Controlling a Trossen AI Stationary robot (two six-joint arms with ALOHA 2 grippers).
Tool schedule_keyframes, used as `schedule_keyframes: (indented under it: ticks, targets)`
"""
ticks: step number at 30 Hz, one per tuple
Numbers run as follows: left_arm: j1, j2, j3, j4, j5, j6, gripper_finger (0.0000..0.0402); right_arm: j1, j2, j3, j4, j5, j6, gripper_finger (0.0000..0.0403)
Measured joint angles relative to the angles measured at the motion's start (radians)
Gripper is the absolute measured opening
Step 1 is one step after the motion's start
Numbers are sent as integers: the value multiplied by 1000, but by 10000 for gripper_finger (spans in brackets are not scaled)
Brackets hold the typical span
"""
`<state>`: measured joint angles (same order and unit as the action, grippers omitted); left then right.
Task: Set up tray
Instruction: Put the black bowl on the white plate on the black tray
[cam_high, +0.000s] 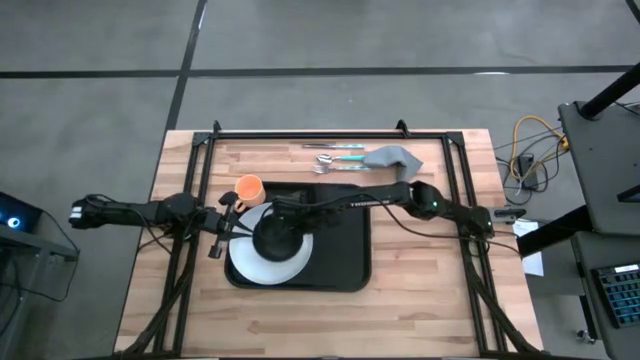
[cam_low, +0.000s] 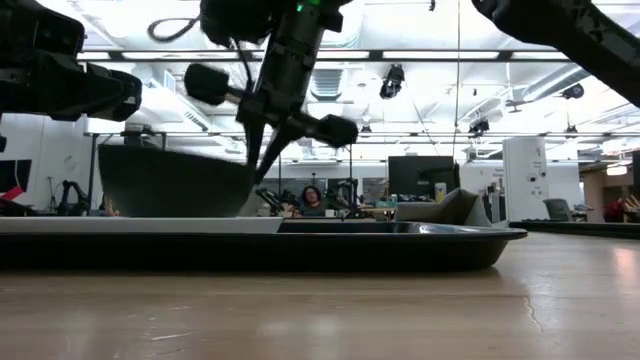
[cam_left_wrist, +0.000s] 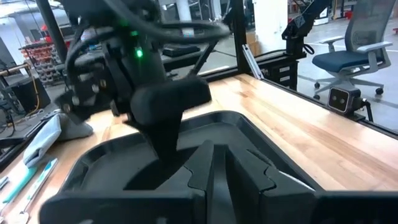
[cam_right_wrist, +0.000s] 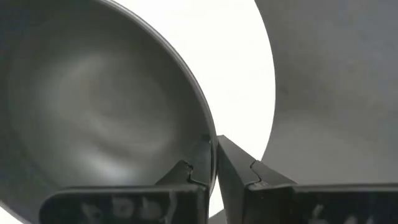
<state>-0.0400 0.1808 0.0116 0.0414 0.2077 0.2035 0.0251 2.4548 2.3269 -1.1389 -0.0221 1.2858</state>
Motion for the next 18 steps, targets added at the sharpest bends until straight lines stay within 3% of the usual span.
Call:
schedule_keyframes:
  ticks: [6, 18]
  targets:
    - [0, 10, 0, 0, 0, 0, 22, -4, 28, 1, 81, -3, -52, 9]
    - [0, 17, 0, 0, 0, 0, 22, -4, 28, 2, 80, 5, -51, 9]
